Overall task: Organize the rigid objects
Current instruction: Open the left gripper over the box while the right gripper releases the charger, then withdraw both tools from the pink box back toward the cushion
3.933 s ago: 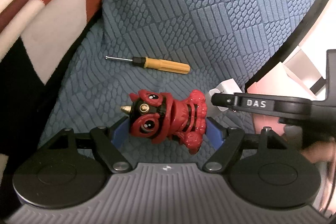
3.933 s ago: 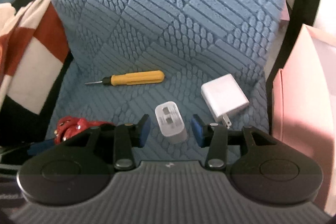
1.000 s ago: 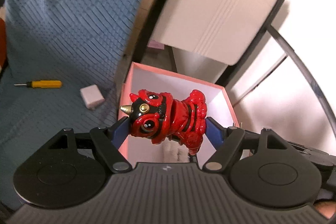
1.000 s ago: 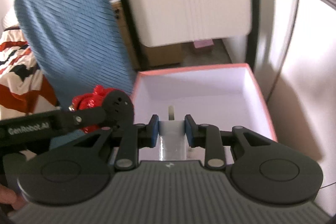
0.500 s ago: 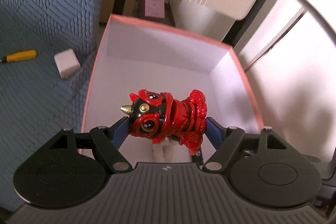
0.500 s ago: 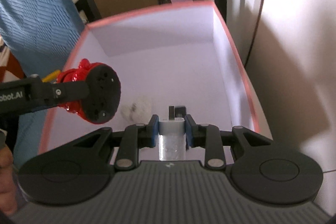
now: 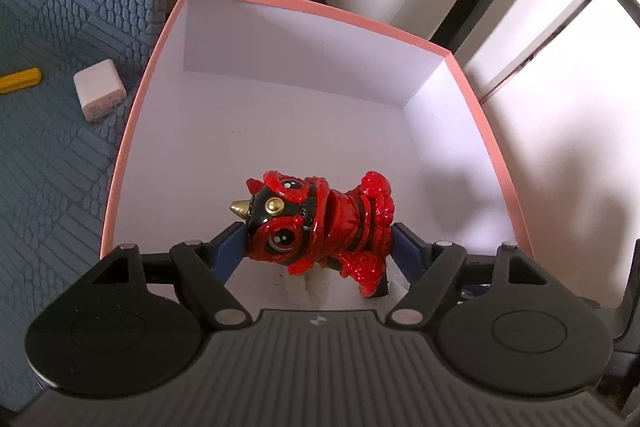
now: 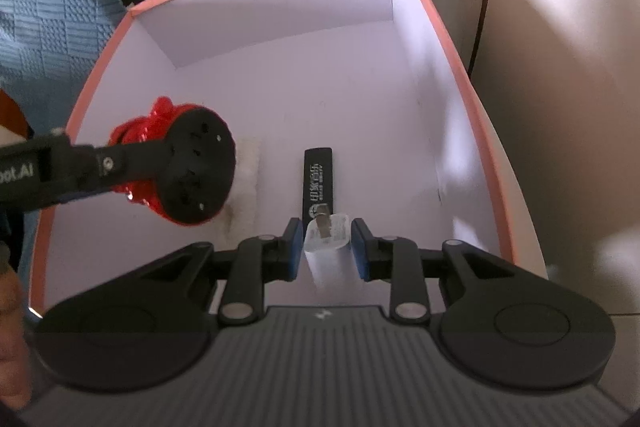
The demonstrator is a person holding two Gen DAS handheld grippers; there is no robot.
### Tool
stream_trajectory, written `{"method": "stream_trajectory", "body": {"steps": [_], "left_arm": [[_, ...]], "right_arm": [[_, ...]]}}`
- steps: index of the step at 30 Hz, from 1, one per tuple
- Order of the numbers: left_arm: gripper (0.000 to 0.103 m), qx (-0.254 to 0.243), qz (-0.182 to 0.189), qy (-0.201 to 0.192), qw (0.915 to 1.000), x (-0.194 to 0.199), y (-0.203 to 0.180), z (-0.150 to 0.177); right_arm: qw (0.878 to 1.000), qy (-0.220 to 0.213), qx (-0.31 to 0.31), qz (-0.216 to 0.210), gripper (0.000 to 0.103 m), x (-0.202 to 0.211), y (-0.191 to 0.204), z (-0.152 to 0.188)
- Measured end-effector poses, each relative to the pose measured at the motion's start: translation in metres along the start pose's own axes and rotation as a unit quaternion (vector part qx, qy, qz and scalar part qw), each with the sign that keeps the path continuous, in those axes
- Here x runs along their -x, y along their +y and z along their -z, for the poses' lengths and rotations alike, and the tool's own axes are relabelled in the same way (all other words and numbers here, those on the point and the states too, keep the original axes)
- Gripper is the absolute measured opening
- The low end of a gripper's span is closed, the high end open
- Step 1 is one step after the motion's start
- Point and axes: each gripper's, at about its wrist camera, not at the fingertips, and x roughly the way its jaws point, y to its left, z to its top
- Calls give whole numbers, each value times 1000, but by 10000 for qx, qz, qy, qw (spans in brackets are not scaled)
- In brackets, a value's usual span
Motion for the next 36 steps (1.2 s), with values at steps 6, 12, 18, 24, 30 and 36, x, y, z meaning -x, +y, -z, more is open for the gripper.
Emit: {"method": "stream_trajectory", "body": {"steps": [6,12,18,24,30,36], "left_arm": [[82,-117,-8,-284,9995,15,-3,-2],[82,-107,88,-586,9982,48,1,-6],[82,-173,93,-1059,9942,98,9,-10],[82,-198,51,-1513,9883,154,22,-10],[82,-117,2,-1920,9813,208,40,0],[82,-125,-103,-2109,9774,248,57,19]], "right_arm": [[9999,-149,2,24,31,15,5,-10],[9987,-503,77,-56,31,46,21,-19],[9952,-935,190,-197,31,84,49,-25],[9896,-1319,426,-376,31,121,83,-22],[9833,-1611,670,-522,31,150,115,-12],[9788,-1722,918,-622,31,166,144,6]]}}
